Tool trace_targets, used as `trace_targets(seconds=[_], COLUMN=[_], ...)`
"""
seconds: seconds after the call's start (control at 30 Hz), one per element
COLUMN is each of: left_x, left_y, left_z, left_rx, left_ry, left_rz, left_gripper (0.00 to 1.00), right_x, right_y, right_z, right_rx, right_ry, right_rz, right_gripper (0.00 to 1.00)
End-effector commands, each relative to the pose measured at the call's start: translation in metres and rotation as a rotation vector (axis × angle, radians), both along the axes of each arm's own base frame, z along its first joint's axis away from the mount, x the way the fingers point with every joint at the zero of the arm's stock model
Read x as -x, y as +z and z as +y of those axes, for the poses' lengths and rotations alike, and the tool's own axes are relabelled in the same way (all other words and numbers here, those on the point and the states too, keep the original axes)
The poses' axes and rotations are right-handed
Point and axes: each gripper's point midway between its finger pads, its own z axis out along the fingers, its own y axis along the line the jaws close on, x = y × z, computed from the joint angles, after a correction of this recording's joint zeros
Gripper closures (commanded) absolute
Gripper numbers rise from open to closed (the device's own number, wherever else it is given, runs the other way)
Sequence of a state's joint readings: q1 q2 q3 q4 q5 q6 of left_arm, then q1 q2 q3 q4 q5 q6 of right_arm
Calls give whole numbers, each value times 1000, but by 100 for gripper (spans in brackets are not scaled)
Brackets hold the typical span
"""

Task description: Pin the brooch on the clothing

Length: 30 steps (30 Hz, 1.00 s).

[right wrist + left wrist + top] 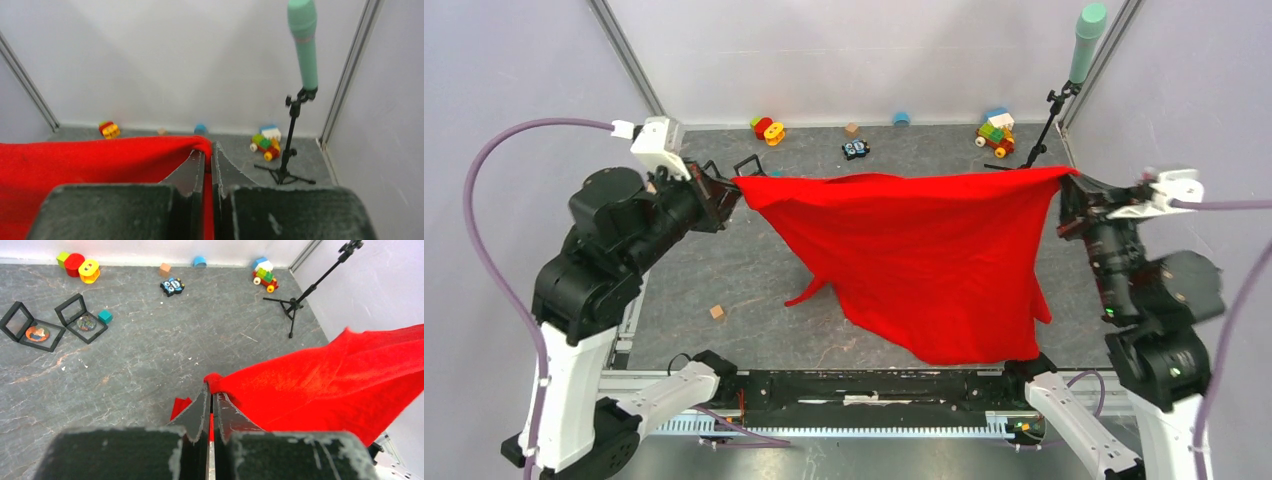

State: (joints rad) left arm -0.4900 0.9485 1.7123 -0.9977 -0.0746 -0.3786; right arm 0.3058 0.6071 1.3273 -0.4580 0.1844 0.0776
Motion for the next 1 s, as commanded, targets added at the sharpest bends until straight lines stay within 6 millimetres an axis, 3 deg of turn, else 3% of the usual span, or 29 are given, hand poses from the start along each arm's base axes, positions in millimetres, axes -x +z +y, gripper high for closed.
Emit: trace_targets(seconds=[0.0,0.1,0.2,0.27,0.4,0.53,0.6,0.67,0.7,0.77,0.83,0.9,0.97], left_x=[-38,-64,-93,-110,-128,-114,-100,-88,-78,-61,-34,2,43], left_y=[-24,-20,0,25,84,137,148,137,129,89,35,-33,-92], left_z=[-15,-20,-21,-22,-20,-16,-13,-15,-11,-10,-10,-16,-26], left_rx=[-83,-86,-67,-60,-71,-49,-47,-55,-51,-45,-7,58,169], left_ry=[-5,22,63,71,75,51,34,-1,-2,-25,-64,-133,-212], left_rz=[46,37,2,-63,-210,-347,-395,-383,-370,-289,-182,-41,110], left_gripper=[98,98,98,98,98,98,98,98,98,98,98,98,96], right_x=[-38,-66,-89,-100,-102,-81,-69,-62,-57,-50,-40,-26,-11], right_y=[-36,-54,-50,-32,33,81,83,61,41,-8,-69,-136,-199], right_z=[10,21,24,27,25,21,18,14,10,7,6,4,1], right_rx=[-35,-39,-46,-40,-24,-7,-5,-3,-24,-88,-171,-262,-337], right_ry=[-12,1,-24,-24,-36,-29,-29,-39,-44,-43,-32,-43,-67], right_rz=[46,71,66,31,-92,-202,-220,-194,-159,-64,59,200,331], right_gripper=[99,100,100,100,100,100,99,99,99,100,100,99,85])
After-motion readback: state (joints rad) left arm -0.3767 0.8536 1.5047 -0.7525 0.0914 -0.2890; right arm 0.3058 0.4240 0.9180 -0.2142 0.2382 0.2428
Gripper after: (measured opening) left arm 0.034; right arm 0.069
